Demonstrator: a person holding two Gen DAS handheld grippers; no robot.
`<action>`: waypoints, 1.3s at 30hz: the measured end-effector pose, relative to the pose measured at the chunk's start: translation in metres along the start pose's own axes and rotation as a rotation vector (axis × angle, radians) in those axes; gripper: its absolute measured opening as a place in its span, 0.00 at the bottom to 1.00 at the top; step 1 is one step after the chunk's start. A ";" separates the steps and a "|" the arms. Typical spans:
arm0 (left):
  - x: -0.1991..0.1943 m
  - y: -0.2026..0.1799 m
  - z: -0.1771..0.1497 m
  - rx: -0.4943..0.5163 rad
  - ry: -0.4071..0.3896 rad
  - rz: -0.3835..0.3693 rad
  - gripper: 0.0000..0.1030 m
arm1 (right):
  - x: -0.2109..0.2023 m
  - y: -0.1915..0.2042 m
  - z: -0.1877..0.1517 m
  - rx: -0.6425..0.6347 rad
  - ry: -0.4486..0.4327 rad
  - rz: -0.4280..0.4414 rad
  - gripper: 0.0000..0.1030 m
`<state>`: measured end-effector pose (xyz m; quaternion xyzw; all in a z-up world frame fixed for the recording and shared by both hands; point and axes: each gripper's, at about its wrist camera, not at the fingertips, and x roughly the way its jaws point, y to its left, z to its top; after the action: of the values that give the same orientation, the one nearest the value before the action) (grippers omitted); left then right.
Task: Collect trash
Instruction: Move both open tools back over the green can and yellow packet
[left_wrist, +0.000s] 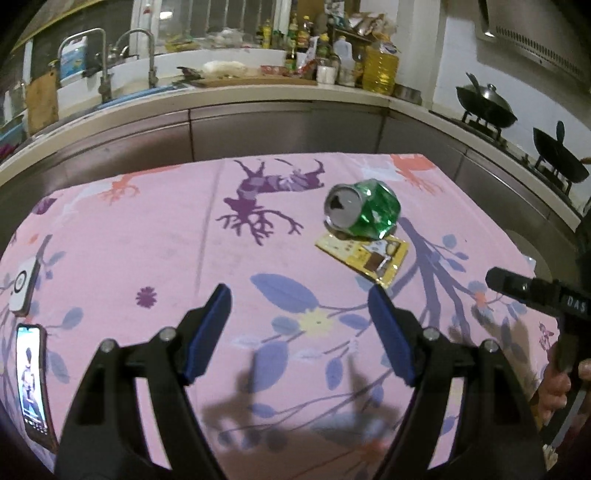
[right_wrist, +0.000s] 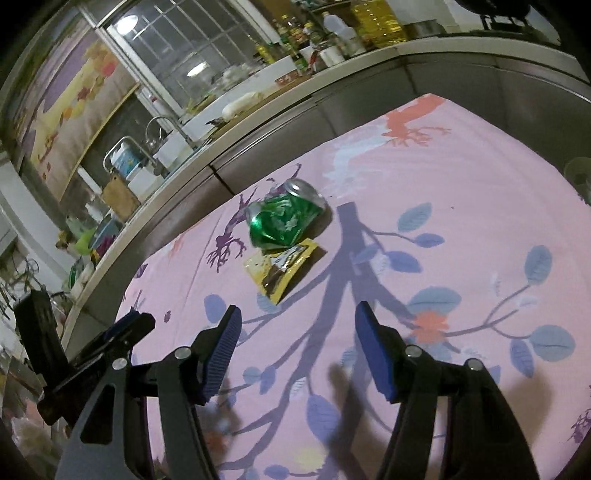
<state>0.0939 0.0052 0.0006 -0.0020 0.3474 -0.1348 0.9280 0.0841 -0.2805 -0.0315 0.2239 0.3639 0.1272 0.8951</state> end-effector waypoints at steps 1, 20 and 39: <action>0.000 0.003 0.000 -0.005 -0.003 0.000 0.71 | 0.000 0.004 -0.001 -0.008 -0.001 -0.003 0.60; 0.002 0.021 -0.002 -0.041 -0.003 -0.007 0.71 | 0.010 0.022 -0.005 -0.040 0.018 -0.022 0.60; 0.004 0.025 -0.004 -0.045 0.006 -0.013 0.71 | 0.009 0.021 -0.004 -0.018 0.005 -0.033 0.57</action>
<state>0.1003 0.0285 -0.0073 -0.0248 0.3533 -0.1328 0.9257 0.0865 -0.2576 -0.0291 0.2095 0.3689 0.1161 0.8981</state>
